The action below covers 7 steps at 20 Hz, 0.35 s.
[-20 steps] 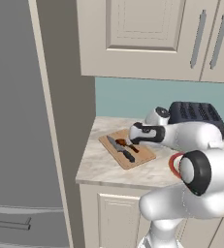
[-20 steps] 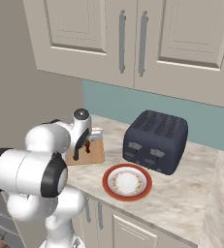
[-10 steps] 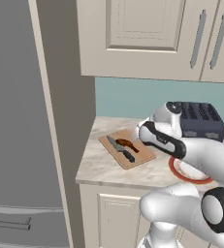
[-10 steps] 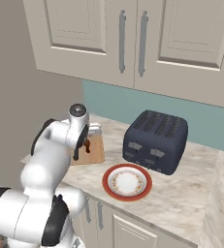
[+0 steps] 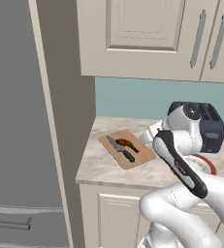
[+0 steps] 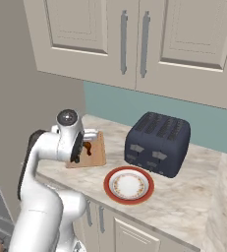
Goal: Pick up the knife from the drawer and place it on the cutting board. Then place the meat from the plate to the cutting board.
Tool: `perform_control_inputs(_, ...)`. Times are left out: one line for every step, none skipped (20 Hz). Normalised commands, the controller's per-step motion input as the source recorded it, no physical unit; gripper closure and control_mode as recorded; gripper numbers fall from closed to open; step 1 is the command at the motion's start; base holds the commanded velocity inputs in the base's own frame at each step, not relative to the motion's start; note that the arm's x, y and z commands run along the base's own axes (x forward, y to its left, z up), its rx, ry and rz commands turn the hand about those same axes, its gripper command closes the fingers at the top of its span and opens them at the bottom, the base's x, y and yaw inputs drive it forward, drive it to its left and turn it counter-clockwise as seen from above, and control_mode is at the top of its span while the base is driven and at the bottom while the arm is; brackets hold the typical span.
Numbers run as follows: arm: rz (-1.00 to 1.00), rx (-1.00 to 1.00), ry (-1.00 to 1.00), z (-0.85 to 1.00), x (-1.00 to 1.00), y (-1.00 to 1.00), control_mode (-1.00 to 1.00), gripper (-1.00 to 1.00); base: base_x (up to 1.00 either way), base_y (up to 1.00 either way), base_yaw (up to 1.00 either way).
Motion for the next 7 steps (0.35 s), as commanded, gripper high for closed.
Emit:
perform_control_inputs(-0.09, 0.07, -0.05, 0.17, -1.00, -0.01, -1.00, -1.00, 0.00, 0.00, 0.00)
perform_control_inputs(-0.09, 0.06, -0.05, 0.16, -1.00, 0.00, -1.00, -1.00, 0.00, 0.00, 0.00)
perform_control_inputs(-0.09, 0.04, -0.06, 0.26, -0.99, -0.03, -1.00, -1.00, 0.00, 0.00, 0.00)
perform_control_inputs(-0.08, 0.03, -0.07, 0.36, -0.97, -0.10, -1.00, -1.00, 0.00, 0.00, 0.00)
perform_control_inputs(-0.07, 0.05, -0.05, 0.41, -0.94, -0.12, -1.00, -1.00, 0.00, 0.00, 0.00)
perform_control_inputs(-0.07, 0.05, -0.04, 0.44, -0.98, -0.16, -1.00, -1.00, 0.00, 0.00, 0.00)
perform_control_inputs(-0.07, 0.06, -0.02, 0.48, -1.00, -0.24, -1.00, -1.00, 0.00, 0.00, 0.00)
